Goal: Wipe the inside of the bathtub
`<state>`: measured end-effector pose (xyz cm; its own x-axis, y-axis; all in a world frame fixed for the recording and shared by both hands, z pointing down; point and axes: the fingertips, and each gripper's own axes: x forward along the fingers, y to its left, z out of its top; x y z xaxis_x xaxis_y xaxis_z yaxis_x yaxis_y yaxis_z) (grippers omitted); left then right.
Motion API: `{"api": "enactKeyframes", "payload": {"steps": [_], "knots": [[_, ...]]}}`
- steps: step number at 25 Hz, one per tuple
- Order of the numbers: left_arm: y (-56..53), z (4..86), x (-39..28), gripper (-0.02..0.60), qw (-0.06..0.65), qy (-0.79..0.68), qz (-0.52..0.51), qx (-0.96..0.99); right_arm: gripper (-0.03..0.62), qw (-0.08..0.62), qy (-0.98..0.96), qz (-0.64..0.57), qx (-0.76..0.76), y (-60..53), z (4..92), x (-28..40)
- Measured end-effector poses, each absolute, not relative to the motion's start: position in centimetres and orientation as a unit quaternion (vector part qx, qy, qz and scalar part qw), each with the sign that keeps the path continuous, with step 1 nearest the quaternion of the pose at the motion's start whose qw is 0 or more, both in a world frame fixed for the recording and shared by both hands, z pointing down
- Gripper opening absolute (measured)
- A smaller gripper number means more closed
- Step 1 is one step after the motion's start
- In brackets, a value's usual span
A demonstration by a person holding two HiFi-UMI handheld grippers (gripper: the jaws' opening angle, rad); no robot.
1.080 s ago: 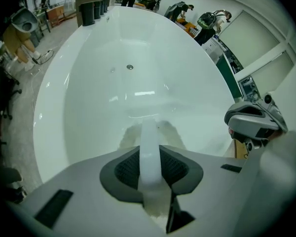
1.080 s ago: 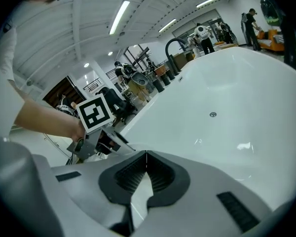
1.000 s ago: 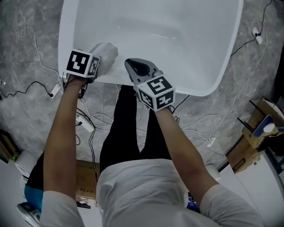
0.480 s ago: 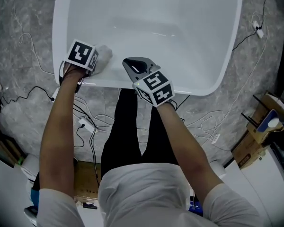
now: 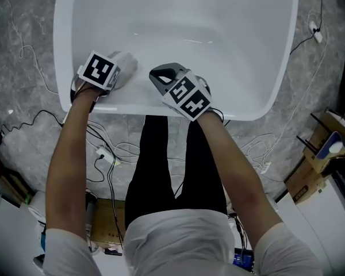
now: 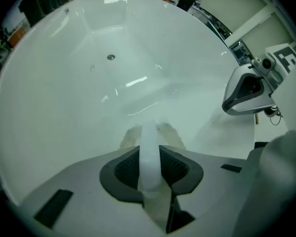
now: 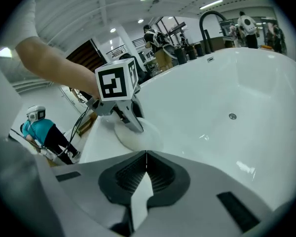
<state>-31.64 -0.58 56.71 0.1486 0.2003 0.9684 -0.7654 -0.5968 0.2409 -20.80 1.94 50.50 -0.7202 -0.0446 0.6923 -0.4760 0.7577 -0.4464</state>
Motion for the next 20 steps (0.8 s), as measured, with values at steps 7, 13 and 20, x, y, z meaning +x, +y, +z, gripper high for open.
{"api": "enactKeyframes", "payload": {"steps": [7, 13, 20], "knots": [[-1.7, 58.0, -30.4, 0.098, 0.322, -0.182, 0.617, 0.695, 0.020, 0.367, -0.871, 0.300, 0.127, 1.5, 53.0, -20.8], [-1.4, 58.8, -30.0, 0.098, 0.320, -0.121, 0.623, 0.703, 0.020, 0.383, -0.870, 0.292, 0.101, 2.0, 54.9, -21.5], [-1.4, 59.7, -29.4, 0.098, 0.303, -0.079, 0.645, 0.697, 0.020, 0.380, -0.872, 0.294, 0.096, 1.8, 55.9, -21.3]]}}
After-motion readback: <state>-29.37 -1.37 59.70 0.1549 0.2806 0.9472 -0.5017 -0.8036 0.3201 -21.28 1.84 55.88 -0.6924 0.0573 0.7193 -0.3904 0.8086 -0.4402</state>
